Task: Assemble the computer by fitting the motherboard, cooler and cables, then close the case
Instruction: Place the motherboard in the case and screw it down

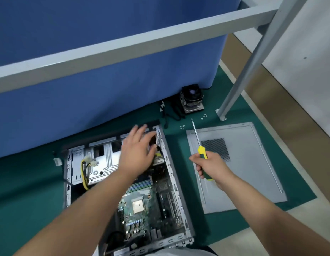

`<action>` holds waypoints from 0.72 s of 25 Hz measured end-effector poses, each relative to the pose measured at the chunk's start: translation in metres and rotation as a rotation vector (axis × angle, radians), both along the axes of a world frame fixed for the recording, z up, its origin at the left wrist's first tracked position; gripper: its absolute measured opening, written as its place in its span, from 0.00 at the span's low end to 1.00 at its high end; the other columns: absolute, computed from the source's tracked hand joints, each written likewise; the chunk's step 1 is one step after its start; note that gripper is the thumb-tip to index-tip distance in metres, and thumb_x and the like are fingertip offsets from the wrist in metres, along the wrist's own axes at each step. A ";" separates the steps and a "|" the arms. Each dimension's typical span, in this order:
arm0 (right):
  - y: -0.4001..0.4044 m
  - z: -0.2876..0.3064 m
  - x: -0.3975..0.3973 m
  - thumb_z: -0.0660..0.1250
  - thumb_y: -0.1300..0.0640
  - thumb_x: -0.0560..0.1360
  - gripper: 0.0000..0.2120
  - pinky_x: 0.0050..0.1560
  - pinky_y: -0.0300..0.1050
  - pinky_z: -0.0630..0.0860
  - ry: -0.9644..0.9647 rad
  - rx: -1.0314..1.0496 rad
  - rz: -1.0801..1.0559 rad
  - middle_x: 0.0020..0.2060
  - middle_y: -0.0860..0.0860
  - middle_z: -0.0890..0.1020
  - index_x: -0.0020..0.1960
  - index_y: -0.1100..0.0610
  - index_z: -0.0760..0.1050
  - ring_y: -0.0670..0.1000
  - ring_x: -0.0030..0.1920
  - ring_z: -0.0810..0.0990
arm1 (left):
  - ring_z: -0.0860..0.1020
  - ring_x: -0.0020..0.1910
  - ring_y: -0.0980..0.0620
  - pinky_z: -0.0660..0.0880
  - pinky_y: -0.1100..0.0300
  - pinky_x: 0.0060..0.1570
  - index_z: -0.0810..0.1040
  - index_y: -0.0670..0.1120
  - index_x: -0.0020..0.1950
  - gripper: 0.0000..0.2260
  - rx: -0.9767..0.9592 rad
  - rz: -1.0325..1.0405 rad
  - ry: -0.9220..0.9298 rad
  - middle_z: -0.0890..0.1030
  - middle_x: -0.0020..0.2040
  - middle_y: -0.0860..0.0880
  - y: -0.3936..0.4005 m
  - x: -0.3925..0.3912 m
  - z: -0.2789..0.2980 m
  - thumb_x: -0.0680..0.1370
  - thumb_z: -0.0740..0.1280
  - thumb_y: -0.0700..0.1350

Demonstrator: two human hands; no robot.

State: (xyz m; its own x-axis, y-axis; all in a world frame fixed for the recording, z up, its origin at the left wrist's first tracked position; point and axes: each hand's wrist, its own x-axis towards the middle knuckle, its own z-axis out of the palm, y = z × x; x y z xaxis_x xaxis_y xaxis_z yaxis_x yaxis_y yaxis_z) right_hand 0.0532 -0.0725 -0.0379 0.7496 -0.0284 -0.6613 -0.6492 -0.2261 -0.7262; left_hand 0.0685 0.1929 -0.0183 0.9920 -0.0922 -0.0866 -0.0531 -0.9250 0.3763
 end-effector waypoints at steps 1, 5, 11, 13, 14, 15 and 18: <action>-0.011 -0.008 0.016 0.71 0.57 0.77 0.04 0.29 0.42 0.73 0.008 -0.040 0.012 0.29 0.52 0.78 0.45 0.57 0.81 0.49 0.26 0.75 | 0.43 0.83 0.48 0.45 0.45 0.80 0.57 0.66 0.81 0.23 0.117 -0.013 0.049 0.48 0.85 0.54 0.017 0.005 -0.009 0.85 0.54 0.62; -0.033 -0.041 0.085 0.71 0.56 0.77 0.04 0.39 0.44 0.77 -0.033 -0.252 0.151 0.32 0.49 0.81 0.46 0.55 0.83 0.48 0.31 0.78 | 0.32 0.81 0.50 0.38 0.43 0.80 0.40 0.73 0.79 0.24 0.252 -0.050 0.134 0.33 0.82 0.60 0.050 0.000 -0.042 0.82 0.39 0.69; -0.002 -0.090 0.163 0.74 0.49 0.74 0.07 0.39 0.41 0.73 -0.185 -0.444 0.253 0.39 0.49 0.84 0.48 0.51 0.84 0.52 0.42 0.81 | 0.43 0.84 0.48 0.47 0.41 0.78 0.50 0.69 0.81 0.24 0.333 -0.029 -0.047 0.45 0.85 0.56 0.055 0.000 -0.066 0.85 0.46 0.65; 0.011 -0.105 0.176 0.73 0.50 0.74 0.07 0.39 0.43 0.73 -0.268 -0.521 0.248 0.41 0.53 0.83 0.47 0.53 0.83 0.56 0.44 0.81 | 0.45 0.84 0.47 0.48 0.40 0.78 0.51 0.68 0.81 0.24 0.340 -0.029 -0.079 0.47 0.85 0.55 0.057 0.000 -0.071 0.85 0.47 0.65; 0.017 -0.112 0.179 0.73 0.52 0.75 0.07 0.43 0.44 0.75 -0.295 -0.540 0.246 0.45 0.56 0.83 0.49 0.54 0.84 0.58 0.46 0.81 | 0.46 0.84 0.47 0.48 0.40 0.79 0.52 0.68 0.81 0.24 0.337 -0.029 -0.089 0.47 0.85 0.55 0.058 0.000 -0.073 0.84 0.47 0.65; 0.021 -0.118 0.181 0.73 0.52 0.75 0.08 0.48 0.45 0.76 -0.314 -0.556 0.253 0.50 0.59 0.82 0.52 0.54 0.85 0.59 0.49 0.81 | 0.47 0.84 0.46 0.49 0.40 0.79 0.53 0.68 0.81 0.24 0.330 -0.032 -0.099 0.48 0.85 0.55 0.059 -0.001 -0.075 0.84 0.47 0.65; 0.031 -0.131 0.179 0.72 0.52 0.76 0.11 0.54 0.45 0.76 -0.323 -0.612 0.284 0.56 0.59 0.77 0.56 0.54 0.84 0.58 0.53 0.80 | 0.48 0.84 0.45 0.49 0.39 0.79 0.54 0.67 0.81 0.24 0.323 -0.043 -0.124 0.49 0.85 0.54 0.060 -0.001 -0.080 0.84 0.48 0.64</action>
State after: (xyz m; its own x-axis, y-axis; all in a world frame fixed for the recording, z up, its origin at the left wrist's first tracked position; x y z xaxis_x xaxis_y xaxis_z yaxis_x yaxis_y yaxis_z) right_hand 0.2320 -0.0420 -0.1691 0.9371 -0.0966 -0.3355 -0.2813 -0.7782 -0.5615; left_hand 0.0672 0.2525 -0.0981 0.9926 -0.1217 0.0029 -0.1217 -0.9912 0.0524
